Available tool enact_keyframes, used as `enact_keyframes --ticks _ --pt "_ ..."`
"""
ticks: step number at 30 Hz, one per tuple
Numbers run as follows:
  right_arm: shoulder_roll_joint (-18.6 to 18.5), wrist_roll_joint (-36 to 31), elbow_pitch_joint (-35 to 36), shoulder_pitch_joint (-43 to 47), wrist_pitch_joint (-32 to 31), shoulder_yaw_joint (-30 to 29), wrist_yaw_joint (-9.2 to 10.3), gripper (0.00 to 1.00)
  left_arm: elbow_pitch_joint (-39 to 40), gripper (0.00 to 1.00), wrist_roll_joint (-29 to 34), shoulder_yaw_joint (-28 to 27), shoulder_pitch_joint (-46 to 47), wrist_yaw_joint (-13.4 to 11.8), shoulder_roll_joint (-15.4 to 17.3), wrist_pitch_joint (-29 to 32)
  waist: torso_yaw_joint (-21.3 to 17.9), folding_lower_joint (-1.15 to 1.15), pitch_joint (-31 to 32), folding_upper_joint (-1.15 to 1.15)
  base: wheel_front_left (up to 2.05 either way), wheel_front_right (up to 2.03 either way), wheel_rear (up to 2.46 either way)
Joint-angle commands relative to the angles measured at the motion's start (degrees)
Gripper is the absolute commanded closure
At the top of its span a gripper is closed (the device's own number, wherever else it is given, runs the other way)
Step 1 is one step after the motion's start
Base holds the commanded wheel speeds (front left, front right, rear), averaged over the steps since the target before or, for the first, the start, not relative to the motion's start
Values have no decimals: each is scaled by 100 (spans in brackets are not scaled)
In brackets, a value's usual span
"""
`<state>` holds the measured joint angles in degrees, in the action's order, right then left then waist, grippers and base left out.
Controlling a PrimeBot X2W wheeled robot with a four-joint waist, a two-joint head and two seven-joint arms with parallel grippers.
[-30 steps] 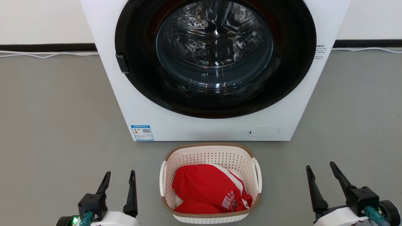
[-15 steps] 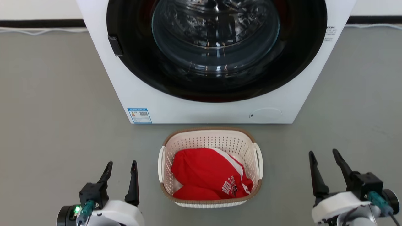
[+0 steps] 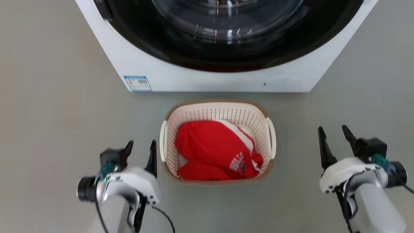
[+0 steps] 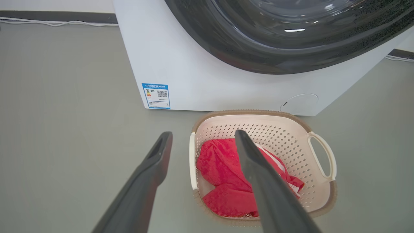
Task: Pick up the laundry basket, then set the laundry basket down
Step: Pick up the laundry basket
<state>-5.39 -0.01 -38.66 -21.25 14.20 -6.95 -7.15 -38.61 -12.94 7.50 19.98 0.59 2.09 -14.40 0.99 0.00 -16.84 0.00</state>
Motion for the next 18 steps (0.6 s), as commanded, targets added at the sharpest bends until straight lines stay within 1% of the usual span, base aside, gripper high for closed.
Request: enact_keyframes --ticks 1,7,12,18 --pt "-86 -105 -199 -328 80 172 -34 0 -153 0 -66 -51 420 3 78 -60 14 0 -321 0 0 0 0" --pt "-159 -184 -1158 -1123 80 302 -34 0 -1095 0 -126 324 1337 -66 78 -60 47 0 -838 0 0 0 0" --pt "-190 -204 -1592 -1662 80 584 -34 0 -1558 0 -209 485 1968 -142 78 -60 79 0 -1304 0 0 0 0" --pt "-206 -103 -1920 -2166 80 883 -34 0 -1863 0 -345 821 2535 -135 78 -60 159 0 -1851 0 0 0 0"
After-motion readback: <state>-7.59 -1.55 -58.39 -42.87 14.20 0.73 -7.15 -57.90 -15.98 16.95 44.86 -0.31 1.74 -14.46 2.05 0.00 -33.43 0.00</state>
